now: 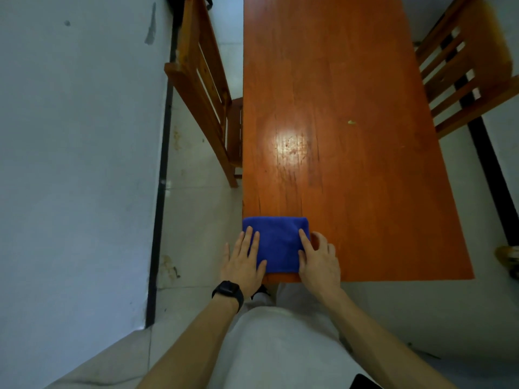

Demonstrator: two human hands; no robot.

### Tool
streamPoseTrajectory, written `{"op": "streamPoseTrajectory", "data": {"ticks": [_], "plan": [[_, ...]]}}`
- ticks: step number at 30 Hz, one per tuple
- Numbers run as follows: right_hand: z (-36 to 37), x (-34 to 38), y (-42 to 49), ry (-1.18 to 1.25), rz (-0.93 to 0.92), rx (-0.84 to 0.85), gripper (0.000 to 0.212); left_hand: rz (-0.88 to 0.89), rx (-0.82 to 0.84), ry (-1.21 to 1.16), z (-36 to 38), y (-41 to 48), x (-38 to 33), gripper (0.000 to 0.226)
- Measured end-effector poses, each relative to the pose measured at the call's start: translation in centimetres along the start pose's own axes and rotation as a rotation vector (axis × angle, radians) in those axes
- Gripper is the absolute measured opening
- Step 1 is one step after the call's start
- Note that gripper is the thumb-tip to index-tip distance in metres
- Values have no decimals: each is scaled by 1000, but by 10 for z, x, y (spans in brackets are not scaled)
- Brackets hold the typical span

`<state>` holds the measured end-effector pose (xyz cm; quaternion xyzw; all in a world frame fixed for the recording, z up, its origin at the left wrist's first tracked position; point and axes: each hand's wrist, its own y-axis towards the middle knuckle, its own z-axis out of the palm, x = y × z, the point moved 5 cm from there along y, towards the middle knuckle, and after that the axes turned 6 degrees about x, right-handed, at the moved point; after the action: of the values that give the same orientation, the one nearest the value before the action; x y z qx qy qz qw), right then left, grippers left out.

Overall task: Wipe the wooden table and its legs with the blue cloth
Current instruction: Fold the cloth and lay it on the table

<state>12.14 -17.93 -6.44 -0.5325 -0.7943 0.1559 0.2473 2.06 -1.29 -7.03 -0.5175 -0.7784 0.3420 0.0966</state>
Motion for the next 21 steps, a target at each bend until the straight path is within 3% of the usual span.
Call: {"op": "streamPoseTrajectory", "data": {"ticks": [7, 15, 21], "plan": [[3, 13, -3, -15, -88, -141, 62, 76, -196, 17, 6, 12, -1, 75], [27, 13, 32, -115, -219, -47, 66, 76, -210, 47, 16, 46, 10, 72], [26, 3, 40, -113, -168, -52, 78, 71, -239, 17, 24, 51, 15, 78]]}}
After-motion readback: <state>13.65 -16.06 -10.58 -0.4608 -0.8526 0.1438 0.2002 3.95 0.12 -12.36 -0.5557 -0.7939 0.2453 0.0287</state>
